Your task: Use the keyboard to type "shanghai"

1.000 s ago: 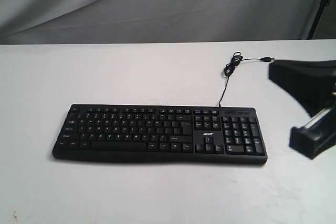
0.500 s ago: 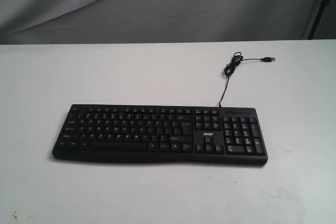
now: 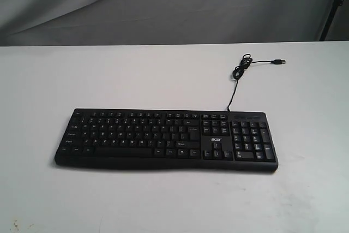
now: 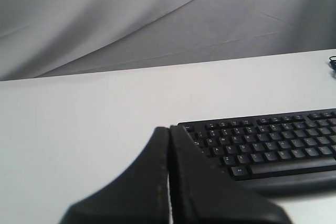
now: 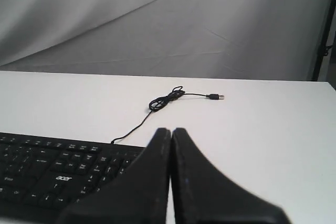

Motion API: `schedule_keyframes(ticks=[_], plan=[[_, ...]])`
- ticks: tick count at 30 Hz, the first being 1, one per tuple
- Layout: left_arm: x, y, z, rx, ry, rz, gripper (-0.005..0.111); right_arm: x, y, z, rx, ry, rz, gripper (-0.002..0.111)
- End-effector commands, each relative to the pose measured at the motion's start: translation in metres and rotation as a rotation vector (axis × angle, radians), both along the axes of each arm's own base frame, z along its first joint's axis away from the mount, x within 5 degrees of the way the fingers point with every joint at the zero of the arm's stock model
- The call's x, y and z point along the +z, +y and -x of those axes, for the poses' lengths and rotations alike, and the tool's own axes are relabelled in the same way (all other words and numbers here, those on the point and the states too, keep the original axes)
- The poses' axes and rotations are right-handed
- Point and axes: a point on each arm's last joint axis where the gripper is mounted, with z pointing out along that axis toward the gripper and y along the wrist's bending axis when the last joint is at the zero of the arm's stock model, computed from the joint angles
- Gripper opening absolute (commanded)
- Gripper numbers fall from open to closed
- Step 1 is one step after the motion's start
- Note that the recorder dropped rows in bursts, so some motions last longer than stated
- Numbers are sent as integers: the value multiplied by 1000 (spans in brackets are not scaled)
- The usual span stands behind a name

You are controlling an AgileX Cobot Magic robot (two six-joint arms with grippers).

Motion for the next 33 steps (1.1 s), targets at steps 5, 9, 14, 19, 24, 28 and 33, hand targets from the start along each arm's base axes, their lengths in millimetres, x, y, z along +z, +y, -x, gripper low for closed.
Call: schedule_keyframes(ticks=[5,9,14,19,24,28,33], plan=[[-1,0,0,-3,-5,-1,0,-28,-1,8,-4,71,27,0],[-1,0,0,-3,-5,-1,0,-32,-1,9,0,126,34,0],[-1,0,0,-3,-5,-1,0,-32,-1,9,0,119,33,0],[-1,0,0,-3,-5,-1,0,-32,-1,9,0,119,33,0],[-1,0,0,-3,-5,-1,0,-32,-1,9,0,119,33,0],[-1,0,0,-3,-5,-1,0,-32,-1,9,0,119,30,0],[-1,0,0,-3,-5,-1,0,-32,-1,9,0,119,30,0]])
